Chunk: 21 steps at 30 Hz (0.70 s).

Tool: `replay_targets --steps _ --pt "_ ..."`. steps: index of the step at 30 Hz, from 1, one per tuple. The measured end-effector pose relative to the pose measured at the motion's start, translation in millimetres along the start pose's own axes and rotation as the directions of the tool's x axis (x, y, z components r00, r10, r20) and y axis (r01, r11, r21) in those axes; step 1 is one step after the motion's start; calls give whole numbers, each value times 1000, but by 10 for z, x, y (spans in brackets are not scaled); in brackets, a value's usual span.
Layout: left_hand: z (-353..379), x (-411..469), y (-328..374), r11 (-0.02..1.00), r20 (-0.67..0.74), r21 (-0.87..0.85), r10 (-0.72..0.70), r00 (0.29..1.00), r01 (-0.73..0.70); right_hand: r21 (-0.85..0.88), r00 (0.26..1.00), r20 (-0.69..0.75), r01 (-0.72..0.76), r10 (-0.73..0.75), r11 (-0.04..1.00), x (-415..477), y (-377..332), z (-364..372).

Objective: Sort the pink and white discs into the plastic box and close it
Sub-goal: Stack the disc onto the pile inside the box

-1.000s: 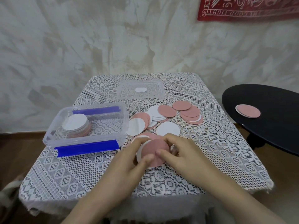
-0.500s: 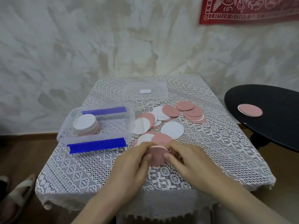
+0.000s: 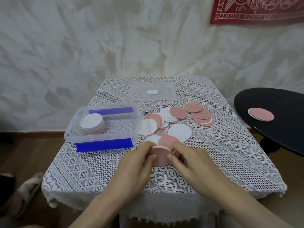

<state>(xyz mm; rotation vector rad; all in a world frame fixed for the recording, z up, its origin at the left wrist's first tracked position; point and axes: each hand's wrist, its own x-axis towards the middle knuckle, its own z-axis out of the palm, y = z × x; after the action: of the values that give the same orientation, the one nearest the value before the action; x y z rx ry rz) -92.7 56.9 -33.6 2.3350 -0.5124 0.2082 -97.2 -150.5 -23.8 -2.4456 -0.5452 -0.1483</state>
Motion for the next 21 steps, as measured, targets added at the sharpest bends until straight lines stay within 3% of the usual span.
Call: replay_targets --steps 3,9,21 --pt "-119 11 13 999 -29 -51 -12 999 11 95 999 -44 -12 16 995 62 -86 -43" --pt "-510 52 -113 982 -114 -175 -96 989 75 105 999 -36 29 -25 994 411 -398 -13" --pt "-1203 51 -660 919 -179 -293 -324 929 264 242 999 47 8 -20 970 1245 -993 343"
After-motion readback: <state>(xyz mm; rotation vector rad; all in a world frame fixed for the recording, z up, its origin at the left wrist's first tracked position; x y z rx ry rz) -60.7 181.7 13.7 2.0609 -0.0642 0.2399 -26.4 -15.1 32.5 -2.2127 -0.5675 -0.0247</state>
